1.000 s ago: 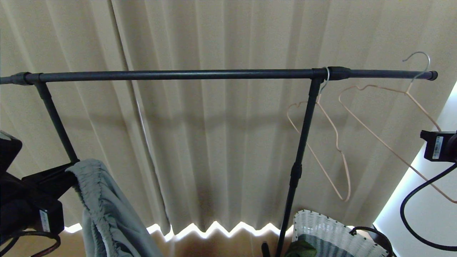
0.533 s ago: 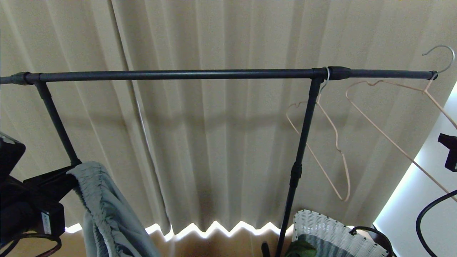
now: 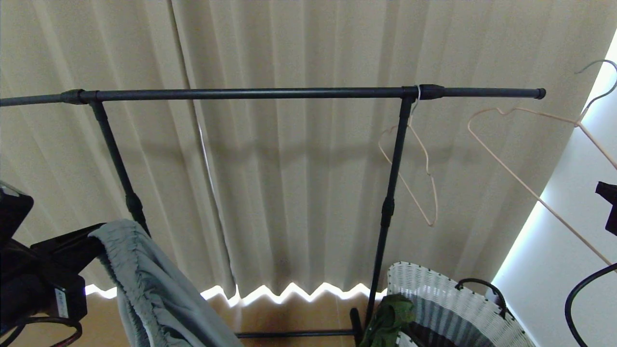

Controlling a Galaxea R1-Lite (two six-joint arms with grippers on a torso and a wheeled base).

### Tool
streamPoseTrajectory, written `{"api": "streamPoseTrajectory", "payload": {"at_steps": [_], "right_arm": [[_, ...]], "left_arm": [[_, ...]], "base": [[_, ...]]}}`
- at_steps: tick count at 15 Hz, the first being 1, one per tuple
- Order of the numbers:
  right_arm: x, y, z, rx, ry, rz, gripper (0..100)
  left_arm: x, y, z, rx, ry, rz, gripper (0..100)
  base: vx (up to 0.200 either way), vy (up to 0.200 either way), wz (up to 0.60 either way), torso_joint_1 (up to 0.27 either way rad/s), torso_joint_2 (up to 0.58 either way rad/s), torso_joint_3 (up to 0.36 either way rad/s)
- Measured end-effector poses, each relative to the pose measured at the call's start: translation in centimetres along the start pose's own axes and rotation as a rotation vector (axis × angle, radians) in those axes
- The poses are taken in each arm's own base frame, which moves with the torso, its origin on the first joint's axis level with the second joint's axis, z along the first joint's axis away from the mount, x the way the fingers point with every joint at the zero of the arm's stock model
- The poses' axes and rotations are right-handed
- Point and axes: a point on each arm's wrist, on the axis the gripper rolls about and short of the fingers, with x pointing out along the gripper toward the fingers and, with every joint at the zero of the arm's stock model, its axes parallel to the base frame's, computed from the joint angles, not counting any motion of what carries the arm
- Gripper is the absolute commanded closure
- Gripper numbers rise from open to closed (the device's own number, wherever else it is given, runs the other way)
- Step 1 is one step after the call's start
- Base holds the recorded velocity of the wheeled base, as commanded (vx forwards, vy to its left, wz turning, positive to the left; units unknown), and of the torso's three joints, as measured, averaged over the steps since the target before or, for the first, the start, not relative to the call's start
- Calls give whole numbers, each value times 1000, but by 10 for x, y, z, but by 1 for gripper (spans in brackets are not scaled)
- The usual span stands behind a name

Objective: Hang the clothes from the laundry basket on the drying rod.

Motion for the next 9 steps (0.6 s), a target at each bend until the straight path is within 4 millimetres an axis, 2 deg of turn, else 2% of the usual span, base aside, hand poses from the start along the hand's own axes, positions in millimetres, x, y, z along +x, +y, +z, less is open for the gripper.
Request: {"api": "streamPoseTrajectory", "payload": {"at_steps": [5, 9], "right_arm": [[-1, 1, -2, 2, 4, 8, 100], [-5, 2, -3, 2, -4, 84, 100]], "left_arm": [[-1, 0, 0, -1, -1, 1, 100], [0, 0, 0, -1, -1, 0, 100]], "base": [[0, 0, 0, 0, 0, 0], [0, 0, 0, 0, 0, 0]]}}
